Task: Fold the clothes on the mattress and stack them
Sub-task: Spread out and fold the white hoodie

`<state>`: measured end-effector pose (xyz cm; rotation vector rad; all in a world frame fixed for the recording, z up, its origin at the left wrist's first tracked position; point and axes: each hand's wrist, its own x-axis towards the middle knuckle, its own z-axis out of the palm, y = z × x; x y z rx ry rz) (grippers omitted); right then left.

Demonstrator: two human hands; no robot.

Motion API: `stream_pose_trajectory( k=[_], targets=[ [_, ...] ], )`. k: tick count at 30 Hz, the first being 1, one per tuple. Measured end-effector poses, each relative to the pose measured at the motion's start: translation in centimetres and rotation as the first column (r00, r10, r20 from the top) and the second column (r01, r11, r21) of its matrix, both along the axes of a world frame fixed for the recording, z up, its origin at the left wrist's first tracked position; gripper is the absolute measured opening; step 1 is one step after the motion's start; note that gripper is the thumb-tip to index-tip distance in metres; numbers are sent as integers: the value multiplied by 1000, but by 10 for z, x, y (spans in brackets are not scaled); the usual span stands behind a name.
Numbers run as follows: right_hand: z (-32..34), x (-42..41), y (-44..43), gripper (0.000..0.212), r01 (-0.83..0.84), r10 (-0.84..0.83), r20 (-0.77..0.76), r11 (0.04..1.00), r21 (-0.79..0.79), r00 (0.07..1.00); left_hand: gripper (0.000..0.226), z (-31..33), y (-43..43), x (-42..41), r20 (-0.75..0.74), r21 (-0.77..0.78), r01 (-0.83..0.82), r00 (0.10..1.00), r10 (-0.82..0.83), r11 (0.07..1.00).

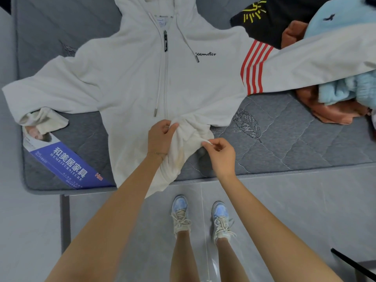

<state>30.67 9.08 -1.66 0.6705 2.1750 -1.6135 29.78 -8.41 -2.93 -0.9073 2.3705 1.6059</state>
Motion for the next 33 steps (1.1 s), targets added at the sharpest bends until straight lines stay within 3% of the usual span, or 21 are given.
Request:
stream_pose_trajectory(
  k=[4, 9, 11, 15, 17, 19, 21, 24, 27, 30, 33],
  targets=[
    [9, -2, 20, 18, 72, -71, -16, 997, 25, 997, 38, 11, 20, 7, -33, 14, 102, 994, -101, 995],
    [7, 7, 41, 21, 29, -33, 48, 997, 73, 998, 35, 21, 42, 17, -14, 15, 78, 997, -78, 997],
    [1, 11, 39, 18, 9, -13, 123, 999, 39, 992, 33, 25, 45, 20, -24, 20, 72, 997, -72, 997],
    [-11, 11, 27, 55, 43, -8, 292, 993, -112, 956, 42, 32, 36, 24, -67, 32, 35, 997, -32, 999],
    [-13, 9, 20, 60, 100, -31, 297, 971, -219, 954, 43, 34, 31, 26, -74, 19, 49, 996, -48, 999],
    [-11, 5, 15, 54, 172, -83, 285, 937, -303, 955, 45, 36, 30, 28, -73, 5, 75, 995, -74, 997],
    [-7, 0, 11, 34, 230, -147, 262, 918, -324, 954, 45, 37, 30, 28, -78, -1, 73, 994, -73, 997],
    [2, -2, 13, 12, 205, -158, 206, 952, -229, 966, 41, 35, 33, 30, -84, -33, 2, 996, -5, 999],
    [14, 5, 24, 8, 134, -119, 108, 982, -136, 987, 14, 35, 41, 39, -103, -157, 34, 993, -50, 987],
    [29, 11, 38, 12, 142, -133, 67, 978, -150, 989, 48, 36, 51, 42, -163, -450, 311, 893, -419, 837],
    [42, 15, 49, 21, 146, -137, 61, 969, -200, 989, 52, 35, 72, 41, -137, -649, 462, 710, -690, 605]
  ],
)
